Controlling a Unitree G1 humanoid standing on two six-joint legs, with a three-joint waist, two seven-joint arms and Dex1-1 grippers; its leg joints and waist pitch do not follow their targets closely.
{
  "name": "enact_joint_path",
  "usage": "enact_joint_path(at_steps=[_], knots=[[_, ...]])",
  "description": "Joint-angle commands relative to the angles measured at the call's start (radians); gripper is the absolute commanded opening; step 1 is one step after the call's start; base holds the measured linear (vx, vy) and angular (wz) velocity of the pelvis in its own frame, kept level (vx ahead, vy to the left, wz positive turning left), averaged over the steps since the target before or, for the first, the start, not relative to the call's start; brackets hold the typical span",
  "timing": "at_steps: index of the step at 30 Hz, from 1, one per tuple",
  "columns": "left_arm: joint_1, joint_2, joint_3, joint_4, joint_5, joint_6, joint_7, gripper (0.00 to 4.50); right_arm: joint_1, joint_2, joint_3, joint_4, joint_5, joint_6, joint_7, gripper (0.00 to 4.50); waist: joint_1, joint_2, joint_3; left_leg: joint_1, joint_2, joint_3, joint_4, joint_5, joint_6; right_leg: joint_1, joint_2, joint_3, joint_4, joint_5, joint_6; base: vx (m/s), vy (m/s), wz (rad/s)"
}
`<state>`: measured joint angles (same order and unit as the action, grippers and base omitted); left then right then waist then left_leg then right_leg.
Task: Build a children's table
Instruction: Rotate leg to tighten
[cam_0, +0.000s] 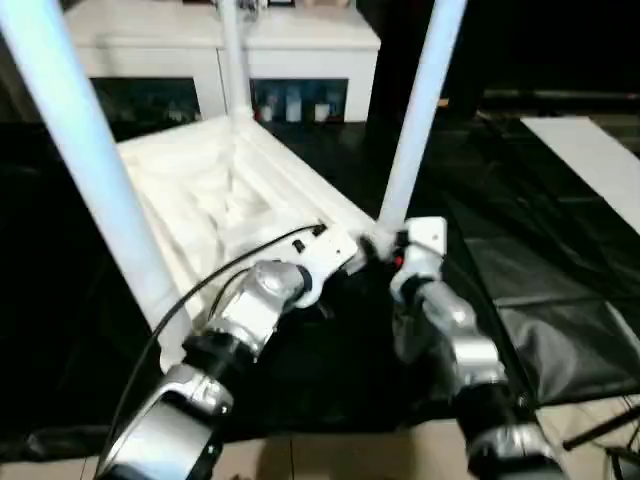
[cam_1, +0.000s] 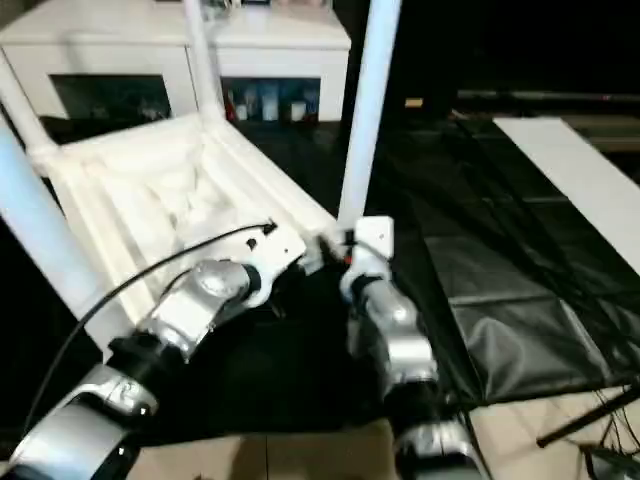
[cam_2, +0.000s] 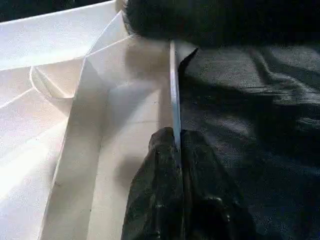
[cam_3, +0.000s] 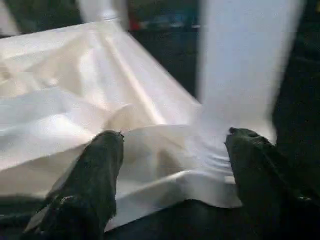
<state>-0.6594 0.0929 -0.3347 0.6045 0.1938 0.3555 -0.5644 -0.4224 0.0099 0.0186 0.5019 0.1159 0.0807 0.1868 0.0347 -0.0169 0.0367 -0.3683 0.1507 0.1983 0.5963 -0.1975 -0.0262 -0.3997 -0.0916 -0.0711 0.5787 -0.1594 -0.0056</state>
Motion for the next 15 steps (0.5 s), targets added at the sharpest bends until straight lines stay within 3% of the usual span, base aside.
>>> enact_joint_path(at_steps=[1, 3, 8, 10, 11, 14, 15], knots=[[0.029, 0.007, -0.017, -0.011, -0.001, -0.046, -0.018, 0.00, -0.001, -0.018, 0.008, -0.050, 0.009, 0.007, 0.016, 3.72, 0.005, -0.007, -0.049, 0.011, 0.082, -0.044, -0.091, -0.297, 0.029, 0.029, -0.077, 0.051, -0.078, -0.354, -0.166, 0.000, 0.000, 0.00], [0.037, 0.018, -0.020, -0.022, -0.004, -0.047, -0.037, 0.00, 0.018, -0.042, 0.014, -0.090, 0.002, 0.017, 0.021, 4.05, 0.009, -0.009, -0.050, 0.009, 0.081, -0.041, -0.090, -0.266, 0.036, 0.033, -0.076, 0.052, -0.075, -0.325, -0.167, 0.000, 0.000, 0.00], [0.059, 0.052, -0.029, -0.052, -0.012, -0.043, -0.090, 0.00, 0.064, -0.104, 0.019, -0.171, -0.010, 0.051, 0.045, 4.23, 0.016, -0.008, -0.048, 0.009, 0.081, -0.038, -0.091, -0.249, 0.042, 0.034, -0.075, 0.053, -0.075, -0.315, -0.172, 0.000, 0.000, 0.00], [0.086, 0.120, -0.045, -0.077, -0.022, -0.068, -0.186, 0.00, 0.148, -0.205, 0.031, -0.289, 0.014, 0.097, 0.197, 4.49, 0.020, -0.004, -0.044, 0.010, 0.082, -0.040, -0.093, -0.271, 0.047, 0.036, -0.073, 0.054, -0.078, -0.339, -0.157, 0.000, 0.000, 0.00], [0.101, 0.174, -0.055, -0.089, -0.029, -0.086, -0.259, 0.00, 0.220, -0.296, 0.059, -0.381, 0.047, 0.107, 0.354, 4.49, 0.026, 0.003, -0.045, 0.011, 0.086, -0.042, -0.095, -0.277, 0.048, 0.037, -0.074, 0.055, -0.077, -0.330, -0.152, 0.000, 0.000, 0.00], [0.114, 0.229, -0.063, -0.106, -0.044, -0.125, -0.349, 0.00, 0.287, -0.388, 0.078, -0.450, 0.091, 0.107, 0.498, 4.49, 0.030, -0.001, -0.044, 0.010, 0.086, -0.043, -0.096, -0.307, 0.055, 0.038, -0.074, 0.054, -0.077, -0.320, -0.157, 0.000, 0.000, 0.00], [0.116, 0.234, -0.065, -0.109, -0.046, -0.130, -0.359, 0.00, 0.289, -0.393, 0.077, -0.451, 0.093, 0.106, 0.504, 4.49, 0.024, 0.003, -0.043, 0.007, 0.088, -0.045, -0.098, -0.304, 0.048, 0.038, -0.076, 0.055, -0.074, -0.317, -0.169, 0.000, 0.000, 0.00]])
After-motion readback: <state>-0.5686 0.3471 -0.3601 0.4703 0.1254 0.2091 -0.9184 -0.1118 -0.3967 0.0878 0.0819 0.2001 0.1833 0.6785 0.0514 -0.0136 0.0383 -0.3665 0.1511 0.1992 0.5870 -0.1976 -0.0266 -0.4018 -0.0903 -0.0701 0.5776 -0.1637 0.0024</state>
